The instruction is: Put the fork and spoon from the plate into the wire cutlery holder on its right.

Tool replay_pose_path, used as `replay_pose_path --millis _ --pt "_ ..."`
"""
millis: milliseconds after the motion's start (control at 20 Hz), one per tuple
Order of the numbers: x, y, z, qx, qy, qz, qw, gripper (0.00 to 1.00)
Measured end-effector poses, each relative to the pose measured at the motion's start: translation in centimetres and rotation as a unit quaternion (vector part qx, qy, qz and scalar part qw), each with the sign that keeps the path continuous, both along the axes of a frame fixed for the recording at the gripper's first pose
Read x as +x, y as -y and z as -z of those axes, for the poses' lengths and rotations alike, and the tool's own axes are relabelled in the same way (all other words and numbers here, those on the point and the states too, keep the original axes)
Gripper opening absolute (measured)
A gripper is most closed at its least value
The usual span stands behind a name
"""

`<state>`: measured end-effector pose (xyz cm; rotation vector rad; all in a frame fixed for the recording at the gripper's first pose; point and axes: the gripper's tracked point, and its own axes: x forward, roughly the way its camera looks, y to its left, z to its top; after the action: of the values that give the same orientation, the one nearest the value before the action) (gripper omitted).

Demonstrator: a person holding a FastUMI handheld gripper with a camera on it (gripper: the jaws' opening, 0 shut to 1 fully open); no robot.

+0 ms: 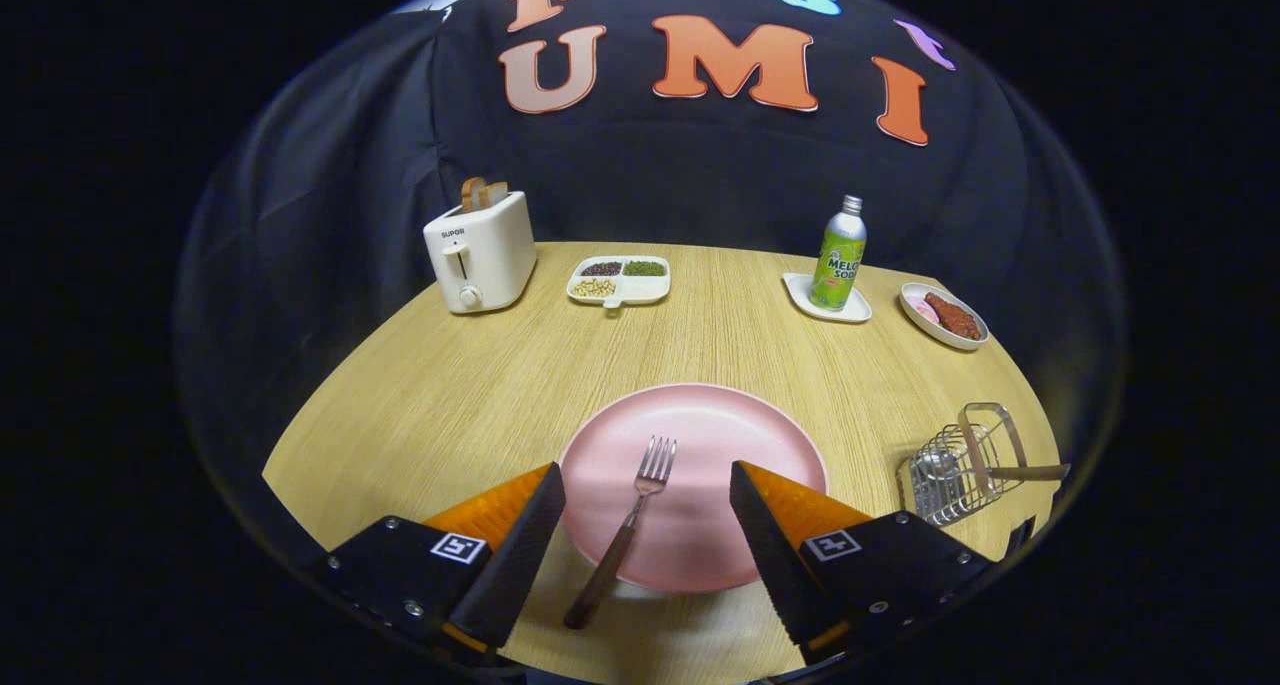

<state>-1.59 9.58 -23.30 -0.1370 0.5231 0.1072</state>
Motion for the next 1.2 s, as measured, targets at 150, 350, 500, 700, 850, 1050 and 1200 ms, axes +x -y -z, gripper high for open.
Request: replay_pose_path --millis 150,350,500,700,850,1050,1200 --pt "-0.1 -0.5 1.7 0.019 -0.017 0.004 1.000 1.00" --pt "-0.1 0.0 3.7 0.024 -0.042 0.016 0.999 0.91" --pt "0.2 0.2 4.4 0.020 -0.051 0.020 0.998 0.74" --pt "0.3 -0.1 5.2 0.016 -0.065 0.018 0.998 0.44" --pt "0.4 -0.4 5.8 0.016 -0.076 0.015 0.997 0.33" --pt "0.4 -0.4 6.2 0.017 -0.087 0.017 0.996 0.16" --pt "0.3 -0.2 6.1 0.020 -0.091 0.018 0.995 0.06"
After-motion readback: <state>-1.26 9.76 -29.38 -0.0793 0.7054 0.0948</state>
